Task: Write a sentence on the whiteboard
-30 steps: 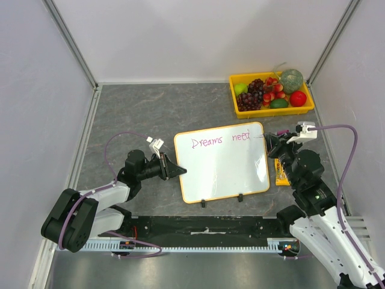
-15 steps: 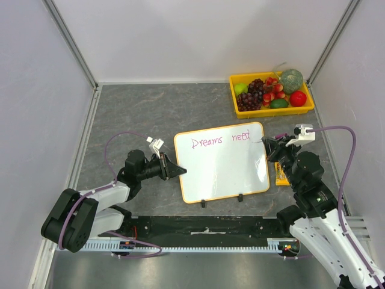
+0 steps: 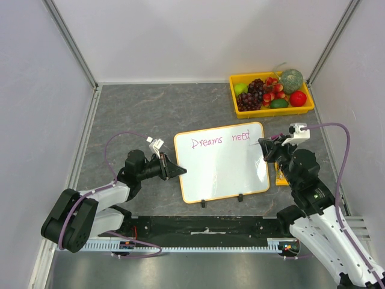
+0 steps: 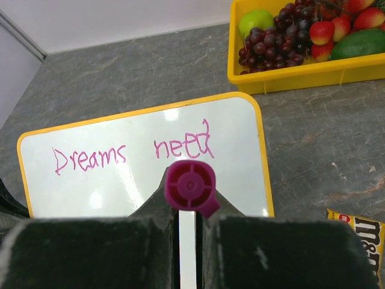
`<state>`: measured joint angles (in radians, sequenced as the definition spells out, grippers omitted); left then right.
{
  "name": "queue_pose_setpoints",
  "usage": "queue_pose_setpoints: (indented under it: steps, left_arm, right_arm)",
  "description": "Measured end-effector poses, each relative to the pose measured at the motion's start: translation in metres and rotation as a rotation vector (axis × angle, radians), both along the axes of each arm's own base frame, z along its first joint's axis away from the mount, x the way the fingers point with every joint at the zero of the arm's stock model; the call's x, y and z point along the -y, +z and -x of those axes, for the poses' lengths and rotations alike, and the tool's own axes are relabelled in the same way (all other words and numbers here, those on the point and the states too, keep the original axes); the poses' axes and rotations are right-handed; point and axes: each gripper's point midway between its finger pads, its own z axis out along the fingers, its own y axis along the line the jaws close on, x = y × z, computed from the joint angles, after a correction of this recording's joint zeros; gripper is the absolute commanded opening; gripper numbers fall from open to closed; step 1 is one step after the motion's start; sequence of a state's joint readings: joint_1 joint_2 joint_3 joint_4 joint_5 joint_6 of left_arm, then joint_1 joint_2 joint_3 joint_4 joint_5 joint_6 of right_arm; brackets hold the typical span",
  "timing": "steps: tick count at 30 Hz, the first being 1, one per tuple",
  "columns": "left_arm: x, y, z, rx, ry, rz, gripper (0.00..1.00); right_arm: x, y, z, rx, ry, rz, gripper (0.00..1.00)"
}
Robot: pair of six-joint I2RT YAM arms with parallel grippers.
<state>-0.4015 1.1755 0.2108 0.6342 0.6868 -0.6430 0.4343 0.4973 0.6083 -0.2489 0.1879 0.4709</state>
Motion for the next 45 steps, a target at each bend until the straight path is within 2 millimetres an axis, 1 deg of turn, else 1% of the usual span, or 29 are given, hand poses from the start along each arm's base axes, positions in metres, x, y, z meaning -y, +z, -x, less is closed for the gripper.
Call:
queue_pose_setpoints:
  steps: [6, 9, 13, 15, 17, 19, 22, 26, 31, 33, 38, 45]
  left_arm:
    - [0.000, 0.000, 0.000, 0.000, 0.000, 0.000, 0.02]
    - [0.000, 0.000, 0.000, 0.000, 0.000, 0.000, 0.02]
    - [0.000, 0.000, 0.000, 0.000, 0.000, 0.000, 0.02]
    - [0.000, 0.000, 0.000, 0.000, 0.000, -0.001, 0.02]
    - [0.000, 0.000, 0.000, 0.000, 0.000, 0.000, 0.02]
    - [0.000, 0.000, 0.000, 0.000, 0.000, -0.001, 0.02]
    - [0.000, 0.000, 0.000, -0.001, 0.000, -0.001, 0.02]
    - [0.000, 0.000, 0.000, 0.000, 0.000, -0.001, 0.02]
    - [0.000, 0.000, 0.000, 0.000, 0.000, 0.000, 0.02]
    - [0.000, 0.000, 0.000, 0.000, 0.000, 0.000, 0.02]
    - [0.000, 0.000, 0.000, 0.000, 0.000, -0.001, 0.02]
    - [0.000, 0.000, 0.000, 0.000, 0.000, 0.000, 0.02]
  right_arm:
    - [-0.016, -0.010, -0.009, -0.043, 0.057, 0.010, 0.00]
    - [-0.028, -0.008, -0.019, -0.051, 0.095, 0.004, 0.00]
    - [-0.051, -0.003, -0.028, -0.046, 0.156, -0.017, 0.00]
    - [-0.069, 0.001, -0.027, -0.035, 0.202, -0.021, 0.00]
    - [-0.088, 0.004, -0.023, -0.024, 0.245, -0.021, 0.00]
    - [-0.112, 0.005, -0.015, -0.016, 0.299, -0.020, 0.00]
    - [-0.137, 0.003, -0.006, -0.008, 0.350, -0.016, 0.00]
    - [-0.166, -0.005, 0.006, -0.004, 0.379, 0.012, 0.00]
    - [-0.205, -0.019, 0.034, 0.016, 0.432, 0.092, 0.00]
    - [-0.210, -0.021, 0.036, 0.025, 0.425, 0.107, 0.00]
    - [-0.212, -0.019, 0.026, 0.053, 0.367, 0.097, 0.00]
    - [-0.215, -0.018, 0.022, 0.065, 0.346, 0.083, 0.00]
